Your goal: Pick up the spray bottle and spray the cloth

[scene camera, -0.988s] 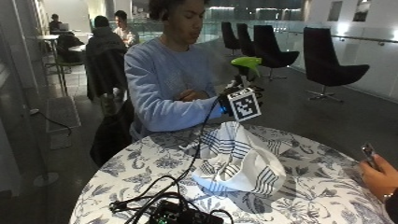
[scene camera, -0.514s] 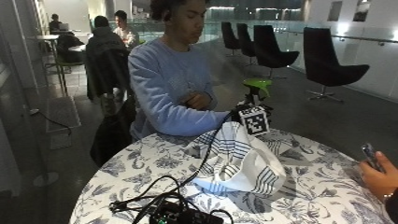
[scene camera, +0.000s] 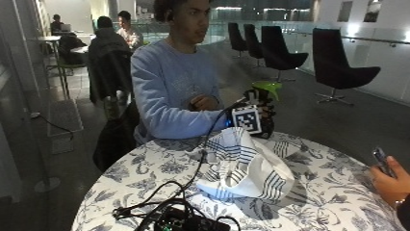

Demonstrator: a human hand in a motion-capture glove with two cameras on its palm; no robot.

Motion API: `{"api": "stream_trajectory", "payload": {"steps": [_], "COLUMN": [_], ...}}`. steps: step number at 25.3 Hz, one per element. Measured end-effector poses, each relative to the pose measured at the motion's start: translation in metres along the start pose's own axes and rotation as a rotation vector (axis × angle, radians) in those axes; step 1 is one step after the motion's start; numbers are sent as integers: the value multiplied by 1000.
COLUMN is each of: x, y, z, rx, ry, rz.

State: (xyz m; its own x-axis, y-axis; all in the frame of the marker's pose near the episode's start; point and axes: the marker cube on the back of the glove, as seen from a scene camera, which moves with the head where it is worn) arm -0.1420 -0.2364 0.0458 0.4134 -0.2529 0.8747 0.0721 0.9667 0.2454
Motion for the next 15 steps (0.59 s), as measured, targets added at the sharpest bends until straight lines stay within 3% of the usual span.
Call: {"api": "stream_trajectory", "payload": {"steps": [6,15], "x": [-66,-74], "y": [108,216], "z": [-87,-219], "rx": [-156,141], "ry": [218,775], "rz": [19,113]}}
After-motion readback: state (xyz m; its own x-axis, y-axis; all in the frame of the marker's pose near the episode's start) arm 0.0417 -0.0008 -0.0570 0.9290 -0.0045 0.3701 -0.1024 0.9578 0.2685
